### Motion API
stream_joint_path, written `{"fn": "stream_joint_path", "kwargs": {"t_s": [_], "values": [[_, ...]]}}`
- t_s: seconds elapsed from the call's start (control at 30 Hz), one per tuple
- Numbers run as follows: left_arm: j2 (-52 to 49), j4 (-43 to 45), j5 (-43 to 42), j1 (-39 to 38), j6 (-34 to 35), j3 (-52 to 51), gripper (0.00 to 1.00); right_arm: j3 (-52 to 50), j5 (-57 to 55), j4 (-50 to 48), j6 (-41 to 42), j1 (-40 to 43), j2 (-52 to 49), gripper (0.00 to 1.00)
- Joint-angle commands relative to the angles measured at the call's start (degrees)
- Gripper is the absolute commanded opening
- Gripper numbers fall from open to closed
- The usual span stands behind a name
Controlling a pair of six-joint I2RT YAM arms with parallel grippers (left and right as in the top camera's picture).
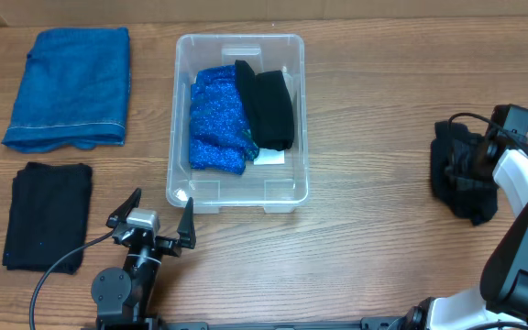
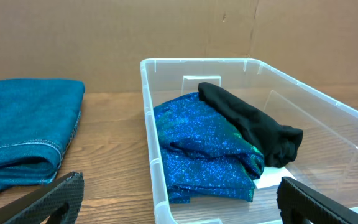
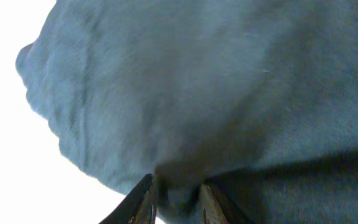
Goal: Pack container
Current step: 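Close the right gripper on the black cloth and lift it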
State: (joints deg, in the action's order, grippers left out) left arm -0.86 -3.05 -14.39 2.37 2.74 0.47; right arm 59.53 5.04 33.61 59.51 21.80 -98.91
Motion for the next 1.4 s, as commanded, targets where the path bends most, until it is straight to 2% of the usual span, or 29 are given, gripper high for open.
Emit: {"fn": "stream_joint_path", "kwargs": {"t_s": [0.0,0.13,0.3,0.4,0.53,0.63,0.67,0.7,0.73,0.83,0.97,1.37], "values": [[0.6,0.1,-0.1,0.3,-1.1,-0.2,1.00,-0.3,8.8,-6.2,-4.0,-2.3,-2.4,0.25],[0.6,0.1,-0.1,0.3,-1.1,-0.2,1.00,-0.3,13.1,-12.4,-5.0,-5.5,-5.4,0.25],[0.6,0.1,-0.1,0.3,-1.1,-0.2,1.00,2.2,13.1,-12.9,-13.3,-8.7,-5.6,0.25],[0.6,0.1,-0.1,0.3,-1.1,-0.2,1.00,7.7,13.0,-6.1,-19.4,-8.9,-5.4,0.26],[0.6,0.1,-0.1,0.3,-1.1,-0.2,1.00,19.9,12.3,7.3,-27.0,-6.8,-5.2,0.36],[0.6,0.1,-0.1,0.3,-1.1,-0.2,1.00,31.2,8.9,18.7,-36.9,-4.6,-5.2,0.45],[0.6,0.1,-0.1,0.3,-1.1,-0.2,1.00,33.9,7.2,21.6,-39.9,-4.0,-5.2,0.60],[0.6,0.1,-0.1,0.3,-1.1,-0.2,1.00,36.2,5.1,24.0,-43.1,-3.3,-5.2,1.00],[0.6,0.1,-0.1,0.3,-1.1,-0.2,1.00,38.4,2.0,26.8,-45.7,-2.5,-5.2,1.00],[0.6,0.1,-0.1,0.3,-1.1,-0.2,1.00,39.8,-3.9,32.3,-46.3,-0.8,-5.2,1.00],[0.6,0.1,-0.1,0.3,-1.1,-0.2,1.00,36.5,-4.7,35.5,-49.2,0.6,-5.7,1.00],[0.6,0.1,-0.1,0.3,-1.1,-0.2,1.00,22.0,-4.6,25.9,-51.1,3.5,-6.1,1.00]]}}
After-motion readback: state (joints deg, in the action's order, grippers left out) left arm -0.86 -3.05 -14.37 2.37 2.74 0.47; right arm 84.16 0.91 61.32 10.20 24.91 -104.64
